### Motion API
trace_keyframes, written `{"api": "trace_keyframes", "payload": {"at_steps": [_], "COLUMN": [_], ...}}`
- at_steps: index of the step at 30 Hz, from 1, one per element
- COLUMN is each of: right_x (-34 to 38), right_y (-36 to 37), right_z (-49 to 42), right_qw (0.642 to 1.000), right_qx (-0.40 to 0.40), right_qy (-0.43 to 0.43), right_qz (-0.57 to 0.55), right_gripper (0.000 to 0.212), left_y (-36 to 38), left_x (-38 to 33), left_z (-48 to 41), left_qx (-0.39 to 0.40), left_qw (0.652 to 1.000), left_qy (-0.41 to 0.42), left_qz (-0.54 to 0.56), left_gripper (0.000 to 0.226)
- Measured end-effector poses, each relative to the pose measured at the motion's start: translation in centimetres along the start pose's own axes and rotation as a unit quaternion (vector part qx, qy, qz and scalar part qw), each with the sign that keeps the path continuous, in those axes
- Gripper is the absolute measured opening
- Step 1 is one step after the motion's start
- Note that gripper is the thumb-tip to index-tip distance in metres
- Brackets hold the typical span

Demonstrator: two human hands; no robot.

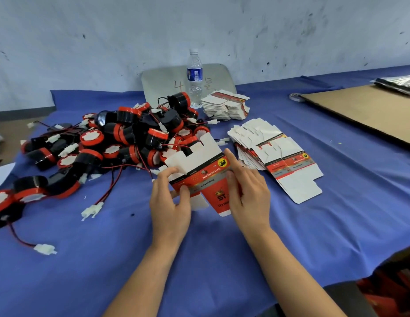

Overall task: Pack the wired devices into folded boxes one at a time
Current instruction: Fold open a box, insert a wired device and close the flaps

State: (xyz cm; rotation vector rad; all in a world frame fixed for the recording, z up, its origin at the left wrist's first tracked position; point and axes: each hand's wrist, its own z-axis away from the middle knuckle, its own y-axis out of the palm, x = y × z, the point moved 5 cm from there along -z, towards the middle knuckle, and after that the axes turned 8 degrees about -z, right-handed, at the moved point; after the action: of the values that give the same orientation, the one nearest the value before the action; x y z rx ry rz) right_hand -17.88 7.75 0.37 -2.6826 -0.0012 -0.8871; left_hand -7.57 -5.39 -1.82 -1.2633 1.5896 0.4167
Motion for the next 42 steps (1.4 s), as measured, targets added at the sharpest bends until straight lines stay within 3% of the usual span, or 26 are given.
{"api": "trace_keyframes", "payload": {"at_steps": [5, 12, 15, 19, 23, 31, 35, 42], "right_x": [1.4, 0.1, -0.3, -1.3, -1.5, -0.6, -0.5, -0.2], "right_y": [0.5, 3.0, 3.3, 2.8, 2.0, 2.5, 2.0, 0.7], "right_z": [0.2, 1.0, 1.1, 0.7, 0.7, 0.9, 0.8, 0.1], "right_qw": [0.997, 0.981, 0.97, 0.962, 0.968, 0.956, 0.951, 0.925], "right_qx": [0.0, 0.186, 0.216, 0.152, 0.103, 0.136, 0.111, 0.049], "right_qy": [-0.061, 0.041, 0.069, 0.149, 0.143, 0.166, 0.149, 0.105], "right_qz": [0.054, -0.033, -0.094, -0.169, -0.179, -0.198, -0.246, -0.363], "right_gripper": [0.04, 0.054, 0.062, 0.083, 0.078, 0.083, 0.072, 0.068], "left_y": [0.1, 0.4, 0.2, 0.1, 0.2, 1.2, 0.7, -0.4], "left_x": [-0.5, -2.0, -0.7, 0.2, 0.5, -0.2, -0.9, -4.1], "left_z": [0.2, 1.4, 0.7, -0.2, -0.2, 0.3, 0.3, 1.4], "left_qx": [-0.003, 0.007, -0.01, 0.004, 0.025, 0.064, 0.048, 0.052], "left_qw": [0.998, 0.99, 0.988, 0.982, 0.976, 0.95, 0.966, 0.978], "left_qy": [0.012, 0.048, -0.036, -0.089, -0.101, -0.1, -0.046, 0.165], "left_qz": [0.057, 0.132, 0.151, 0.168, 0.191, 0.29, 0.249, 0.12], "left_gripper": [0.036, 0.069, 0.026, 0.022, 0.024, 0.038, 0.055, 0.071]}}
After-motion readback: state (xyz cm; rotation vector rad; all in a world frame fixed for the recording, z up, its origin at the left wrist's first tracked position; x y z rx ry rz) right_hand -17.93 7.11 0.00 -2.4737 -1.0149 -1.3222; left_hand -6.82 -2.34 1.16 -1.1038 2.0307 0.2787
